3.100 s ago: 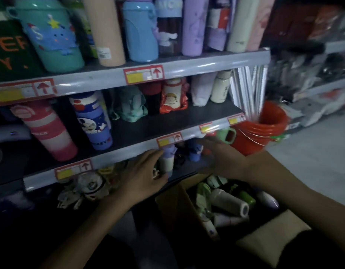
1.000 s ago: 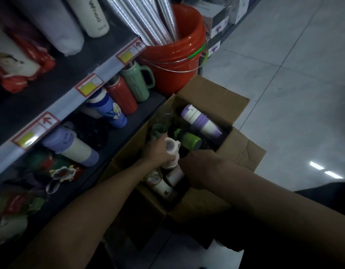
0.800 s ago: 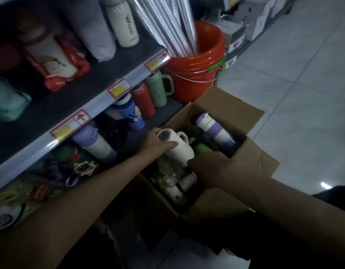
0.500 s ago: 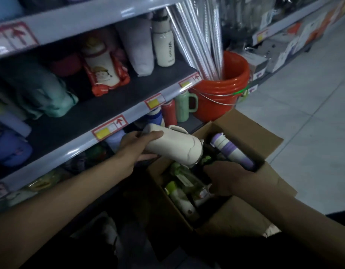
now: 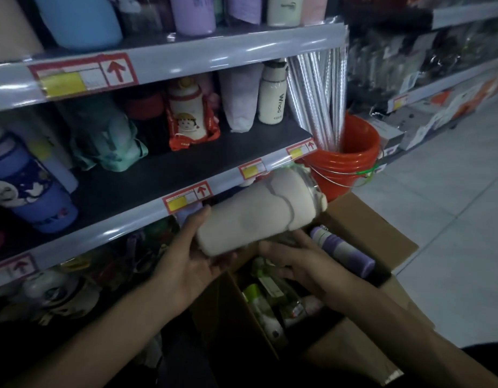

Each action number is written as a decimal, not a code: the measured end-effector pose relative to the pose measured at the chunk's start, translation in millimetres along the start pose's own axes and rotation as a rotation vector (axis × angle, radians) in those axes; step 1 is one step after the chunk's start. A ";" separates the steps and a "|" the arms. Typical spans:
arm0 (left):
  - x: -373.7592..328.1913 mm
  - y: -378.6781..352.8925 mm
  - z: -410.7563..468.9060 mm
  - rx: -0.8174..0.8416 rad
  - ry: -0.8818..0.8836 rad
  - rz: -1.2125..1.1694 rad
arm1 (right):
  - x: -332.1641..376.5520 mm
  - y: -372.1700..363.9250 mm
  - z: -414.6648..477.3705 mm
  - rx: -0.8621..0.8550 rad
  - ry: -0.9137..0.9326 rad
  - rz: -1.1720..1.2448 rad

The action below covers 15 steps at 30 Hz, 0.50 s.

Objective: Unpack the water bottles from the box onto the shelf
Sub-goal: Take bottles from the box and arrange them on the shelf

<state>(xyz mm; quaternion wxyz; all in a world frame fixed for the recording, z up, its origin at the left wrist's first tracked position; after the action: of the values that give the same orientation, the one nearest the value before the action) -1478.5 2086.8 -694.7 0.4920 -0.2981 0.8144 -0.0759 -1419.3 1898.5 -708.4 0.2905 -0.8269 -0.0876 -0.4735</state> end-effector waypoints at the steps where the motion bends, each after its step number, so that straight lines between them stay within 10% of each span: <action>1: 2.5 -2.1 -1.1 0.028 0.004 -0.016 | 3.1 -0.8 0.0 0.017 0.021 0.072; 15: 23.3 -2.1 6.8 0.111 0.158 0.045 | 12.4 -11.3 12.5 -0.037 0.145 0.297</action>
<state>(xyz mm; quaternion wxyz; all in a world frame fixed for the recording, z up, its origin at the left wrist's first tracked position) -1479.7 2073.2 -714.9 0.4436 -0.2450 0.8518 -0.1331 -1408.3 1913.2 -698.3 0.3474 -0.7997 0.0655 -0.4853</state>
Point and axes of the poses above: each hand's wrist, its own z-axis towards the middle knuckle, its own y-axis out of the back of the hand, x = y × z, the point moved 4 cm from there along z, towards the middle knuckle, and after that the axes turned 10 degrees about z, right-handed, at the moved point
